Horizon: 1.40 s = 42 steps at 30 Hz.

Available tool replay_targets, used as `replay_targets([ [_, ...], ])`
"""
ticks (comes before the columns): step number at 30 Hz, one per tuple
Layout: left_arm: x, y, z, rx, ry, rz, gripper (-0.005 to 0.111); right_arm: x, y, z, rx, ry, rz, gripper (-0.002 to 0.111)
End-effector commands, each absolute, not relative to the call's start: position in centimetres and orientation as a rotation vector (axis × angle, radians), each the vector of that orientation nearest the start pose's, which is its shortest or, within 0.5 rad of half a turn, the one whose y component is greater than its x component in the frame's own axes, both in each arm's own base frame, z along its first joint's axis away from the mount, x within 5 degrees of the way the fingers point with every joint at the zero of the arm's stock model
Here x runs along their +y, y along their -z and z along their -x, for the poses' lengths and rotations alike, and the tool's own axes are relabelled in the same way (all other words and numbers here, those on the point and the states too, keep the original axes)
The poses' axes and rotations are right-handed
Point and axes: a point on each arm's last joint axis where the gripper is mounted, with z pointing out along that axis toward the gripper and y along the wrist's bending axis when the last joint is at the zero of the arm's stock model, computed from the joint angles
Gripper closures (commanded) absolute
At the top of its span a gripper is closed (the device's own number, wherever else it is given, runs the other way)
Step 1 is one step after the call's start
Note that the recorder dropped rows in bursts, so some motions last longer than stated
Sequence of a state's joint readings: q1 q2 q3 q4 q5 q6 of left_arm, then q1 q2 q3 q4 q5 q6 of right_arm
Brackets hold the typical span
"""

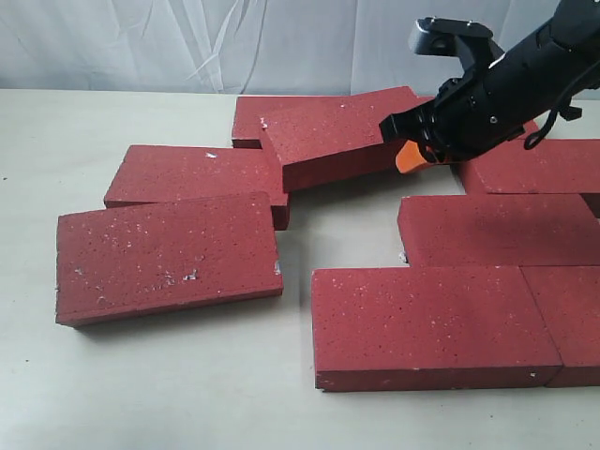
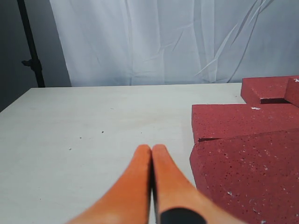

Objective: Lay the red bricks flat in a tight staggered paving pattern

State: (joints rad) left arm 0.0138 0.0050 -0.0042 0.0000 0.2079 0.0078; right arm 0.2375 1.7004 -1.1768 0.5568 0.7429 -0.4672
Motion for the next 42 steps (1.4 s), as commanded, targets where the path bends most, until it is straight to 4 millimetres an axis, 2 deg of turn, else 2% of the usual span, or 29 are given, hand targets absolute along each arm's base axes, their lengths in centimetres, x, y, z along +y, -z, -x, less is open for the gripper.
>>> replay_targets([
  [1,0.1,-19.5,-5.6,1.687,-0.017,0.009,0.107,11.2,-24.1,-33.2,2.61,-0.549,0.49,0.109],
  [10,0.2,-19.8,-5.6,1.655,-0.063,-0.026,0.107,11.1,-24.1,-33.4,2.59,-0.525,0.471,0.109],
  [16,0.1,-21.1,-5.6,1.505,-0.054,-0.024,0.107,10.6,-24.2,-33.8,2.58,-0.503,0.43,0.109],
  [20,0.1,-22.3,-5.5,1.372,-0.045,-0.019,0.107,9.4,-24.1,-34.1,2.585,-0.482,0.389,0.109],
  [28,0.1,-24.0,-5.0,1.196,-0.025,0.0,0.107,9.4,-24.2,-34.2,2.573,-0.478,0.38,0.109],
  [32,0.1,-27.5,-4.4,1.166,-0.013,0.014,0.107,9.4,-24.2,-34.2,2.573,-0.478,0.38,0.109],
  [36,0.1,-30.1,-5.2,1.18,-0.013,0.014,0.107,9.4,-24.2,-34.2,2.573,-0.478,0.38,0.109],
  [39,0.1,-31.2,-6.2,1.213,-0.008,0.018,0.107,9.4,-24.2,-34.2,2.573,-0.478,0.38,0.109],
  [42,0.1,-31.1,-7.0,1.25,-0.007,0.018,0.107,9.4,-24.2,-34.2,2.573,-0.478,0.38,0.109],
])
